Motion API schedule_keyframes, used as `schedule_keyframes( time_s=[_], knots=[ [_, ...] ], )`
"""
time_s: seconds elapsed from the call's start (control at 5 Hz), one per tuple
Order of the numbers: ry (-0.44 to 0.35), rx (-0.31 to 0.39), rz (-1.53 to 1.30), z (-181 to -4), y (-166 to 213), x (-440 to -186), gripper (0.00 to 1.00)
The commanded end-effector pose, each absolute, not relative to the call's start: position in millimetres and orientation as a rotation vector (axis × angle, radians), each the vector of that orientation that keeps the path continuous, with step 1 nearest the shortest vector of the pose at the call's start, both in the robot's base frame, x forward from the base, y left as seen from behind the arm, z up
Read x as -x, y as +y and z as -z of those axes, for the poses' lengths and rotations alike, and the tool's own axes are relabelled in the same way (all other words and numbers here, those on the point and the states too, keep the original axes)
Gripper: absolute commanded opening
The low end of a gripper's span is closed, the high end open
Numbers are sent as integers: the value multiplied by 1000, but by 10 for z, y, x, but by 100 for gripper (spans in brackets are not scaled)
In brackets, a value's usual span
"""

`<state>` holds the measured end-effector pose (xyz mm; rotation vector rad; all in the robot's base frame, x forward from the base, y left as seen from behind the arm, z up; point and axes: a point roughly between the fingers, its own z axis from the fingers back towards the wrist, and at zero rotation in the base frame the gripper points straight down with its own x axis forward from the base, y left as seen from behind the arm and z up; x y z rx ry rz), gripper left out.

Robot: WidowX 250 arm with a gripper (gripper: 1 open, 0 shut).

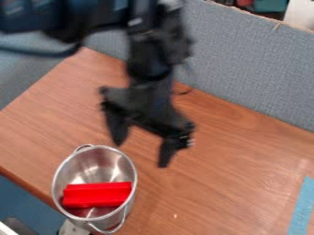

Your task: Put the red object in the metal pot

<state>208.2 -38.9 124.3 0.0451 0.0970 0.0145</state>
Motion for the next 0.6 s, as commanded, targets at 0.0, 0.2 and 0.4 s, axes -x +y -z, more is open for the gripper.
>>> schedule_keyframes(
  time_s=[0.0,0.2,0.4],
  knots=[
    [79,-57,80,-1347,-590,-2368,100],
    [82,-42,163,-1477,-547,-2395,100],
    [89,-29,251,-1485,-586,-2430,100]
  ],
)
